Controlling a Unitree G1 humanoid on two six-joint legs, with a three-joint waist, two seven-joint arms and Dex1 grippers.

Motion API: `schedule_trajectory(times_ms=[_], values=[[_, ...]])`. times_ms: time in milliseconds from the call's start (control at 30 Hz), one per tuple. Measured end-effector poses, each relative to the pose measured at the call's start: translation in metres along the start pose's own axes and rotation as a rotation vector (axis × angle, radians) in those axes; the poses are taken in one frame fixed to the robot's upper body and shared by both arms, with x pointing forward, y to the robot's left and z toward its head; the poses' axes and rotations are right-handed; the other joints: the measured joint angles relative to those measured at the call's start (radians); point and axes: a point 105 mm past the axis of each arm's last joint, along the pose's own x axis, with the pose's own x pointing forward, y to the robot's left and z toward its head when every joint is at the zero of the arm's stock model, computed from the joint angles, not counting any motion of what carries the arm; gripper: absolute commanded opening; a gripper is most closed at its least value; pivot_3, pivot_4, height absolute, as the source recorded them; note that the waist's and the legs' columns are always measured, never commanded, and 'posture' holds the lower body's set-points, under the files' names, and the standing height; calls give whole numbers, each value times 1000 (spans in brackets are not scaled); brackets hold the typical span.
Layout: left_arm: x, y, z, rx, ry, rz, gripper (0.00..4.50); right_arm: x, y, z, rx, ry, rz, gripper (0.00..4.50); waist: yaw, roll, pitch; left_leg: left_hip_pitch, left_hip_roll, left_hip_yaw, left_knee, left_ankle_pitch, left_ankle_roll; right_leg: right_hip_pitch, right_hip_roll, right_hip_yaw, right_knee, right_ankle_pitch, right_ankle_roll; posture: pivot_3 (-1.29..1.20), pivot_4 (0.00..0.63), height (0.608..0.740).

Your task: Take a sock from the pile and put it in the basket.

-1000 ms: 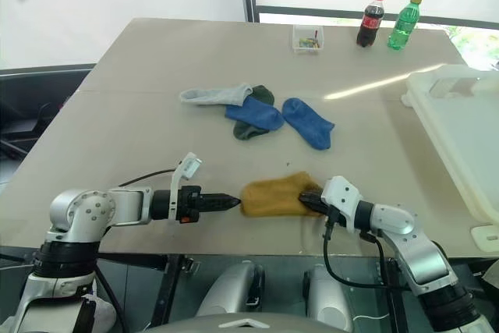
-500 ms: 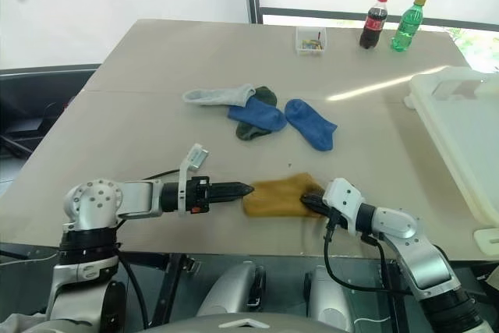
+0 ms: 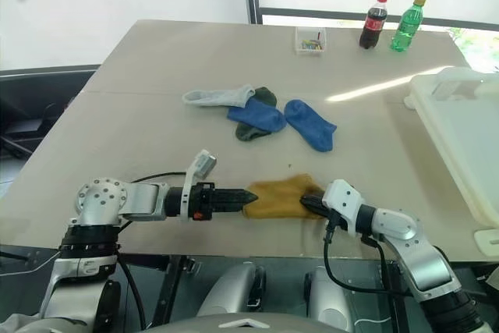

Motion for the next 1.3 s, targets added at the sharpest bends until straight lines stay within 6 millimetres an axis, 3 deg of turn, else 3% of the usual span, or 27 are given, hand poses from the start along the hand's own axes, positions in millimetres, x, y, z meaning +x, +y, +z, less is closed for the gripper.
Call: schedule_trajectory(times_ms=[333,733,1133,1300], values=[[27,-18,12,73,72,-51,4494,0,1,1,-9,2,4,0,0,-1,1,-1,-1,0,-2,0,0,-1,0,0,-1,0,0,0,150,729],[22,-42,33,203,69,-130,4494,-4,7,1,-14,7,-14,0,0,-1,1,-1,-1,0,-8,1,1,-1,0,-1,-6,0,0,0,150,729],[41,-59,40,273,86,-264,4494,-8,10,1,-21,16,-47,0,4,-2,1,-2,-2,0,-10,3,4,0,0,-1,-10,0,0,0,150,729],[35,-62,42,277,84,-285,4494,-9,11,1,-23,23,-53,0,0,-1,1,-2,-1,0,-10,3,4,0,1,-1,-10,0,0,0,150,729]])
